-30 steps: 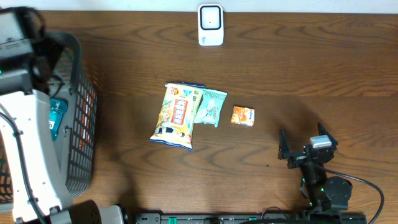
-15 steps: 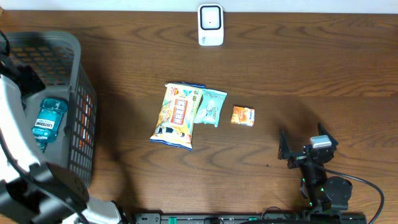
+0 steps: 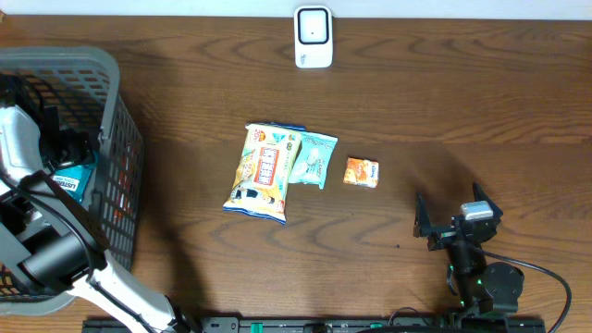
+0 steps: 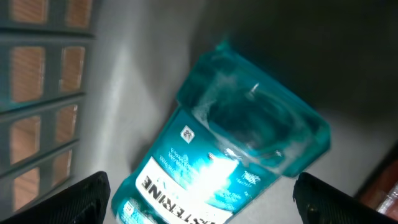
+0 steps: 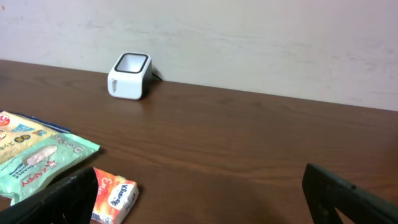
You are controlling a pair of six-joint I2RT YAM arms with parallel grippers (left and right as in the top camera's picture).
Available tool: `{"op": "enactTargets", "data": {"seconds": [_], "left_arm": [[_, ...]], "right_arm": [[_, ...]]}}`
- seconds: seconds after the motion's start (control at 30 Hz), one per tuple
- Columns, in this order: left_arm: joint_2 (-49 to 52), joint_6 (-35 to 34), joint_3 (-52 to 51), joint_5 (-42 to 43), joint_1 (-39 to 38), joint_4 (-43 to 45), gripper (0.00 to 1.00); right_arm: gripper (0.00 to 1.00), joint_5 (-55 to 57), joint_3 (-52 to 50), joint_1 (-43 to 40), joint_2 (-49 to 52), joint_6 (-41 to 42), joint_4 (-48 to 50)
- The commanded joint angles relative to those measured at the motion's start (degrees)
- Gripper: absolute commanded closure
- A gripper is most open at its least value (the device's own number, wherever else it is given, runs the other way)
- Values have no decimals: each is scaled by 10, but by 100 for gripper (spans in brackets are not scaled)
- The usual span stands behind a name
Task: Scan the item barcode
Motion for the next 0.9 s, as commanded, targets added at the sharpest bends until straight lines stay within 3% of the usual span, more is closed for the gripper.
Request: {"op": "enactTargets", "data": {"seconds": [0.0, 0.5, 0.53, 0.57, 0.73, 0.77, 0.83, 0.87], "left_arm": [[29, 32, 0, 6, 16, 4, 6], [45, 30, -83, 68, 36, 35, 11], [45, 30, -92, 82, 36, 40, 11], [45, 30, -100, 96, 36, 44, 2], [45, 26, -128, 145, 36, 54, 2], [45, 26, -129, 145, 36, 54, 4], [45, 22, -129, 145, 36, 52, 29], [45, 14, -129, 145, 36, 52, 36]], "right_arm": [[1, 0, -2, 3, -3, -1, -1], [1, 0, -2, 3, -3, -1, -1], [1, 0, -2, 3, -3, -2, -1], [1, 0, -2, 3, -3, -2, -1], [1, 0, -2, 3, -3, -1, -1], [1, 0, -2, 3, -3, -2, -1], [1, 0, -2, 3, -3, -2, -1], [1, 0, -2, 3, -3, -1, -1]]}}
